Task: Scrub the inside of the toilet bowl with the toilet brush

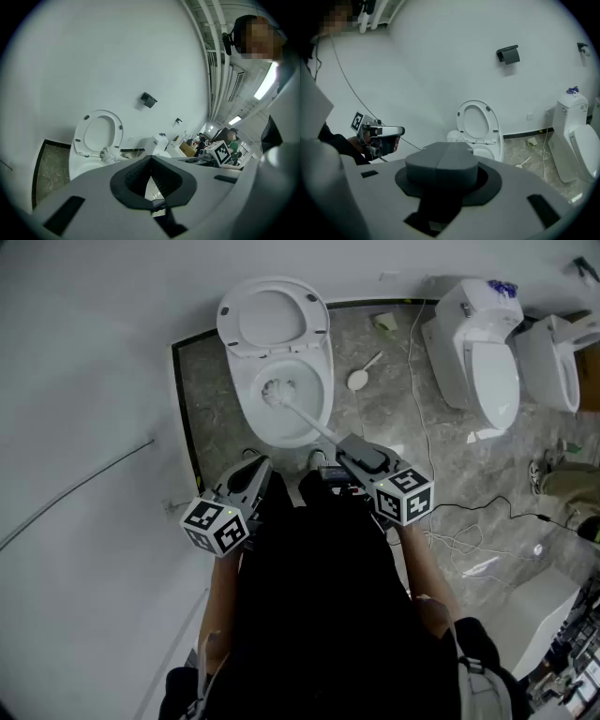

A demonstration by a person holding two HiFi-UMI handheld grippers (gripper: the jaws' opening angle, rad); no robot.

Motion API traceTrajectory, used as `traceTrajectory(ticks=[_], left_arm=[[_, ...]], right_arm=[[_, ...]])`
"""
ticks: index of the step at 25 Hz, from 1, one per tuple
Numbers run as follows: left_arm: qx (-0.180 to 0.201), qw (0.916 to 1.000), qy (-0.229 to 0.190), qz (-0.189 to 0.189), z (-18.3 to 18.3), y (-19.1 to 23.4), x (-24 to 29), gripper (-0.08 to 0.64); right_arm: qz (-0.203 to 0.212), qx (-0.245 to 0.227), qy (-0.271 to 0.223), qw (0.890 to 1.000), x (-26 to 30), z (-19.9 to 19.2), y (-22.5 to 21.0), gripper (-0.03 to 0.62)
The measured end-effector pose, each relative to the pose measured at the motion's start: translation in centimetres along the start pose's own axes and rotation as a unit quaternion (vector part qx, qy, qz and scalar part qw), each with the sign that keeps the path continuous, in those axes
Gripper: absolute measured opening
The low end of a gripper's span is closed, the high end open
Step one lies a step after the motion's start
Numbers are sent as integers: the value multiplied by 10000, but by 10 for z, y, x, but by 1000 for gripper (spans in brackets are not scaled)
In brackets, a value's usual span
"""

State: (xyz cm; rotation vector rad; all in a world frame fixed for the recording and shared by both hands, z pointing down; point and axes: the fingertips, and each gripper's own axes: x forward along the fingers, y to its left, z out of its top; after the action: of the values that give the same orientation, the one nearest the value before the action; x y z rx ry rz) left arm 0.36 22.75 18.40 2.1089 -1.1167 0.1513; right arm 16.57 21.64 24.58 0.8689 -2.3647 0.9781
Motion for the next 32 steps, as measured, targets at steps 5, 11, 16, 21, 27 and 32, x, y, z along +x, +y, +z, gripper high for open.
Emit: traceTrajectory(ticks=[5, 11, 16, 21, 27, 32], left_arm=[[-31, 10000, 52, 4, -10, -6, 4, 11], [-19, 10000, 78, -22, -16, -12, 9, 11], [-18, 9999, 145, -28, -22, -19, 9, 11], [-69, 9998, 203, 35, -29, -21, 7, 11], [-145, 9995, 280, 95, -38, -17, 3, 11], [-248, 9993, 226, 165, -39, -10, 0, 11]], right_arm=[[-41, -14, 46, 10000, -4, -7, -5, 155], [-25, -14, -25, 10000, -10, -10, -8, 155], [127, 124, -111, 9998, -16, -13, -6, 155], [114, 72, -25, 9999, -16, -20, -5, 155], [112, 115, 88, 9998, -12, -29, -4, 155], [95, 159, 184, 9997, -6, -31, -6, 155]])
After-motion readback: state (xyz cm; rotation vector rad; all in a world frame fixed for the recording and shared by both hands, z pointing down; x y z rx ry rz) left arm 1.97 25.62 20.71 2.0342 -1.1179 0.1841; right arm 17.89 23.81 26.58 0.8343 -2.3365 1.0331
